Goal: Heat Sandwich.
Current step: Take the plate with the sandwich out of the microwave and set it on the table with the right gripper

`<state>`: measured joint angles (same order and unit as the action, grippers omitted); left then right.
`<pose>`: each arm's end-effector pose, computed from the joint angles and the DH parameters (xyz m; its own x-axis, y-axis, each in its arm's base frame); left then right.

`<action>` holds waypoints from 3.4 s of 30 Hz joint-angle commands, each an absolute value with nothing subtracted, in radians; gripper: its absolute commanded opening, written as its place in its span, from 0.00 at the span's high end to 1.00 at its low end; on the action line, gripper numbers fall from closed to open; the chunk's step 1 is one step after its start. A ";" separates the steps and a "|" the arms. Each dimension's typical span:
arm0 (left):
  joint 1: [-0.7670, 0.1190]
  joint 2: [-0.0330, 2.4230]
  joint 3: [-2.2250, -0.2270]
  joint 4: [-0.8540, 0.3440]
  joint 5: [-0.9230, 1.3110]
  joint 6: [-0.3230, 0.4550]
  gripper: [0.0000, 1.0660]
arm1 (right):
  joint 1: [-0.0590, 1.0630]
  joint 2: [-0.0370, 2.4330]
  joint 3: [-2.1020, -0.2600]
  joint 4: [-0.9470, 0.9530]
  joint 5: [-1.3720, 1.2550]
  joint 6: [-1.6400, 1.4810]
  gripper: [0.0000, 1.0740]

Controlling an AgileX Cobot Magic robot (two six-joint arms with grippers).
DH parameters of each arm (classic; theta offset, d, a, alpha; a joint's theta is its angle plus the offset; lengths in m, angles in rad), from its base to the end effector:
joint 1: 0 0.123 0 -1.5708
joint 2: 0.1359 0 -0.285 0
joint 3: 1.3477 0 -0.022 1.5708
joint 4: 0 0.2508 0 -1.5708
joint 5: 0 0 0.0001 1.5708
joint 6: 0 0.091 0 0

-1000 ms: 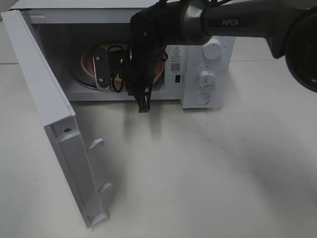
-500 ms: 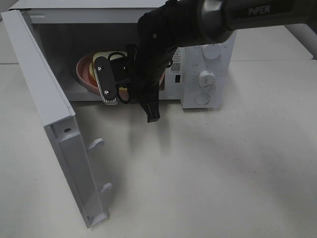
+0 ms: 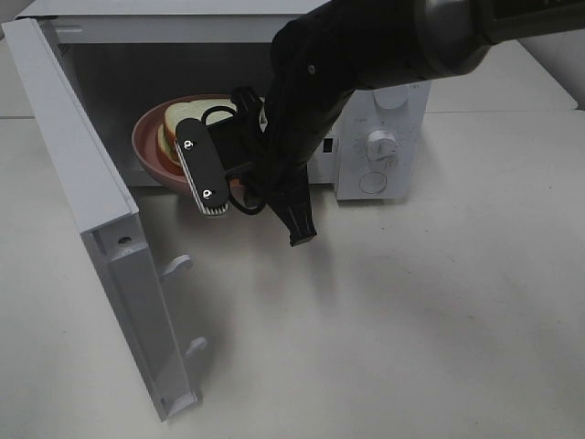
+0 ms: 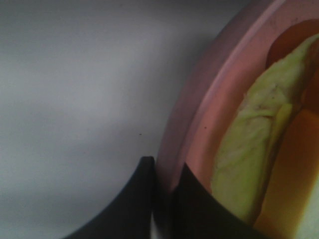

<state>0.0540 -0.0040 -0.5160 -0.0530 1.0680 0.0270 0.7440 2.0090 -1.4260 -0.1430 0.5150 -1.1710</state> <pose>-0.0075 -0.0046 0.2812 -0.4435 -0.0225 -0.8960 -0.0117 0.9997 -0.0193 0.3239 0.2894 0.1856 0.4547 -0.8863 -0.0882 -0.7743 -0.3444 -0.5309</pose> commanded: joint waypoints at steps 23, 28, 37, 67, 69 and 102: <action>0.057 -0.012 -0.515 -0.061 1.068 0.023 0.08 | 0.761 1.711 -1.079 -0.177 0.383 -1.189 1.00; 0.057 -0.012 -0.515 -0.061 1.068 0.024 0.08 | 0.761 1.649 -0.999 -0.181 0.372 -1.188 1.00; 0.057 -0.012 -0.515 -0.061 1.068 0.024 0.08 | 0.761 1.505 -0.873 -0.183 0.356 -1.186 1.00; 0.057 -0.012 -0.515 -0.061 1.068 0.023 0.08 | 0.761 1.009 -0.532 -0.403 0.583 -0.896 1.00; 0.057 -0.012 -0.515 -0.061 1.068 0.023 0.08 | 0.761 0.997 -0.521 -0.443 0.601 -0.821 1.00; 0.057 -0.012 -0.515 -0.061 1.068 0.023 0.08 | 0.758 1.210 -0.542 -0.831 0.834 0.158 0.98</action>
<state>0.0540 -0.0040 -0.5160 -0.0530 1.0680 0.0270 0.7580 1.1690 -0.5230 -0.7800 0.8420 0.0980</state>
